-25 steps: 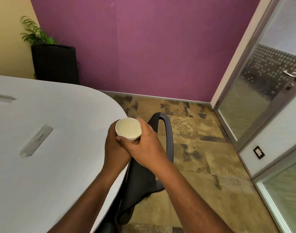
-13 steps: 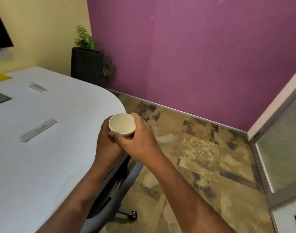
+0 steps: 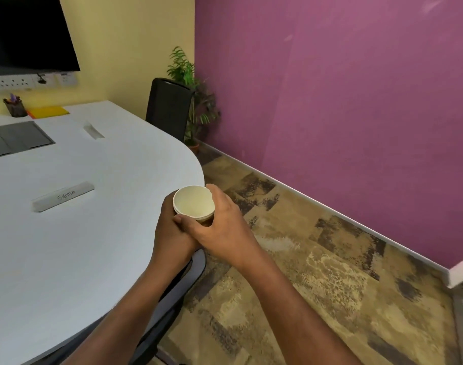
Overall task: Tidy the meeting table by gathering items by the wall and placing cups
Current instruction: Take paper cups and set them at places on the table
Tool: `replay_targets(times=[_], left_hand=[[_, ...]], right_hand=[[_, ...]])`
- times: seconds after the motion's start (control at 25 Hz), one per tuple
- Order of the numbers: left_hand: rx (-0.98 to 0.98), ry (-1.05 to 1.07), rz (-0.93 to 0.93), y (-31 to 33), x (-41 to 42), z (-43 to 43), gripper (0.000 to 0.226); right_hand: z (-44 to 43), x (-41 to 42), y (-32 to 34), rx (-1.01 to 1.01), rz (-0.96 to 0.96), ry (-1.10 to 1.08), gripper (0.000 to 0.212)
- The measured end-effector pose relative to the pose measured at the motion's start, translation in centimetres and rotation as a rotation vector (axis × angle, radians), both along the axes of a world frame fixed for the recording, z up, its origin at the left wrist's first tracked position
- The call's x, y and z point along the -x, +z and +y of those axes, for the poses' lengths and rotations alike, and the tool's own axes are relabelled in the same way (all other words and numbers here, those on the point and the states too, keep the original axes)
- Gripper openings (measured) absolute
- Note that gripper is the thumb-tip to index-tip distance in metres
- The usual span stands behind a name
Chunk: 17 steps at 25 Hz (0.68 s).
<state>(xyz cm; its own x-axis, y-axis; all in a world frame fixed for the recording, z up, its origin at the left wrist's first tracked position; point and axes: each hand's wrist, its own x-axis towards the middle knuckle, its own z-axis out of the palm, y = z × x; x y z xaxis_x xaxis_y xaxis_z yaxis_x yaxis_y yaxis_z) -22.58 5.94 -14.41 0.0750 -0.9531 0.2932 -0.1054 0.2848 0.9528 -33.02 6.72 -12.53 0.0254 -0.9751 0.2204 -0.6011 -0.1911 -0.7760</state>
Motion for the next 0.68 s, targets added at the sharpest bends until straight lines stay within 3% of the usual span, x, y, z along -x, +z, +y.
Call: replay_targets(times=[0.12,0.24,0.48,0.68], left_hand=[[-0.016,0.092,0.011,0.1,2.8,-3.3,0.037],[-0.041,0.130,-0.057,0.3,4.0,-6.4,0.044],[-0.098,0.341,-0.142,-1.0,4.5,-11.1,0.055],[-0.101,0.497,-0.157,-1.5,6.2,-16.7,0.051]], right_hand=[[-4.1,2.9,-0.1,-0.037,-0.016,0.060,0.084],[-8.5,4.7,-0.2,-0.041,-0.059,0.146,0.083],[-15.0,5.4,-1.1,-0.089,-0.209,0.367,0.048],[-22.0,6.5,-2.1,-0.096,-0.308,0.483,0.053]])
